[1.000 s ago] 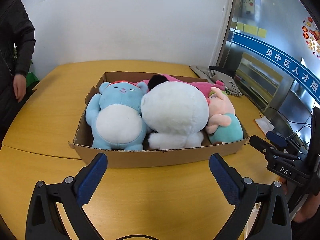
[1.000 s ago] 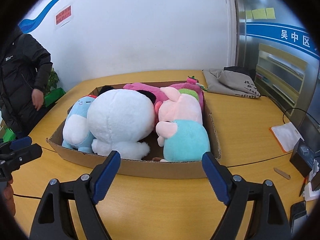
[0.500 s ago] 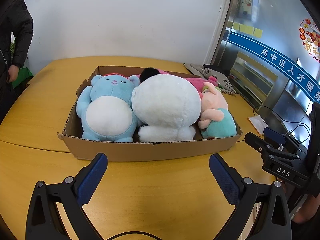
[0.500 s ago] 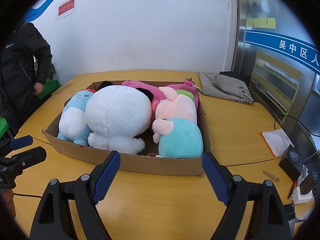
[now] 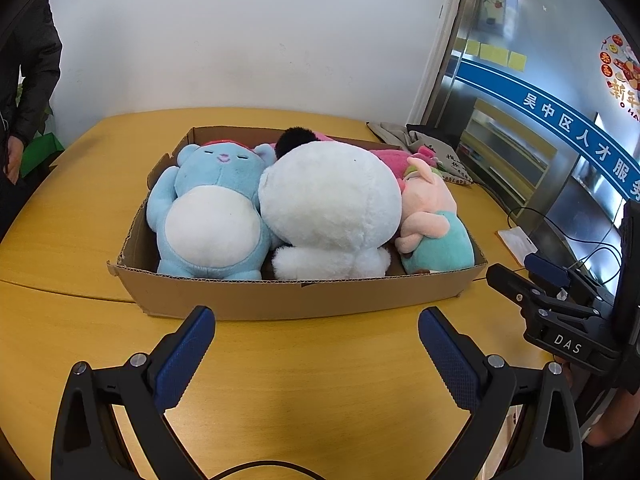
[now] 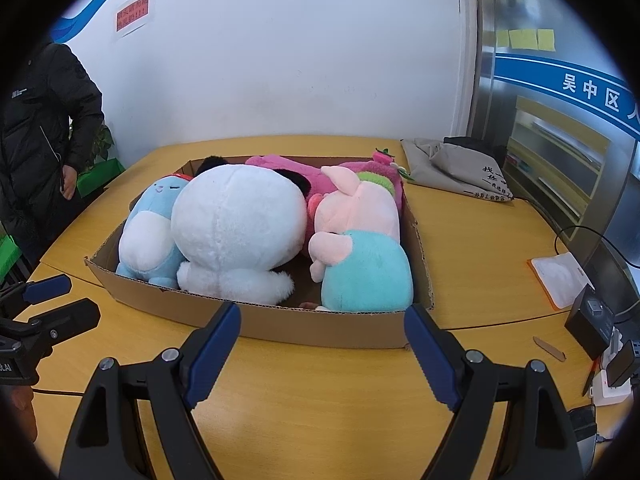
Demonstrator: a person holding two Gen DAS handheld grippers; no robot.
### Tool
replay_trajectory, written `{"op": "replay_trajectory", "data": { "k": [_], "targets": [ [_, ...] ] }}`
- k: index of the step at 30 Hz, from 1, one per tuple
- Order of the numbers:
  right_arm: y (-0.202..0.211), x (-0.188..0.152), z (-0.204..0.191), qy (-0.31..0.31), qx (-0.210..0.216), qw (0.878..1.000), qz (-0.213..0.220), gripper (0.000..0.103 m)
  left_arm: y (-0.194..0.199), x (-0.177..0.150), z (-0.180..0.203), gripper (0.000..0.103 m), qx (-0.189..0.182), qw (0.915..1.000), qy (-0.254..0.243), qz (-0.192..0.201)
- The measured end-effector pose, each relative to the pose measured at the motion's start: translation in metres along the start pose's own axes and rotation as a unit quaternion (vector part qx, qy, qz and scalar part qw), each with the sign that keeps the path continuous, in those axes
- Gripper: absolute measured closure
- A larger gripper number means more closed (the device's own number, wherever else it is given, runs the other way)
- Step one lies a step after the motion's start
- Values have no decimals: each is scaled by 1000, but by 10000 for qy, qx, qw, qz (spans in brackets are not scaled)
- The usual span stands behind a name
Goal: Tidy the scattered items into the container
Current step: 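Open both grippers and withdraw them from the box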
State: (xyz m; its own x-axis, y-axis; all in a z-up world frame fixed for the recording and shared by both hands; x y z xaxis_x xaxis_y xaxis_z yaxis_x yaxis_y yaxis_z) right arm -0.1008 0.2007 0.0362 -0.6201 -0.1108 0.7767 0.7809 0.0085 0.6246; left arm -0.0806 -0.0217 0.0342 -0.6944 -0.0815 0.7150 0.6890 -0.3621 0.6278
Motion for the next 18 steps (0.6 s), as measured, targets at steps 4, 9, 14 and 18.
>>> {"op": "replay_trajectory", "data": {
  "k": [4, 9, 14, 18],
  "targets": [
    [1, 1, -1, 7, 39, 10000, 14, 19, 0, 0, 0, 0, 4, 10000, 9, -6],
    [0, 0, -2, 8, 78, 10000, 2, 19, 0, -1, 0, 0, 3, 10000, 15, -26],
    [0, -2, 0, -25, 105, 9999, -6, 19, -2, -1, 2, 0, -32, 10000, 1, -42],
    [0, -3, 2, -52, 127, 9999, -12, 19, -5, -1, 3, 0, -76, 9999, 29, -80]
  ]
}}
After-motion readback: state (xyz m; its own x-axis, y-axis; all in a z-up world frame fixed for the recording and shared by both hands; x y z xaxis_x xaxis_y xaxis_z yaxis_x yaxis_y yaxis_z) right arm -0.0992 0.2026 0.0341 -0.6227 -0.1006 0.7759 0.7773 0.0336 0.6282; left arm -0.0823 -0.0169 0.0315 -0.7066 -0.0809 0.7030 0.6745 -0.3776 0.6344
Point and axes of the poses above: each gripper's, at about its wrist camera, not at the fingertips, and y roughly against the way its jaws point, z to its right, x to its top, the point moved 2 cm from there along -y, roughly the way its jaws point, and after that the axes turned 8 degrees about -x, right-handed, at the moved point
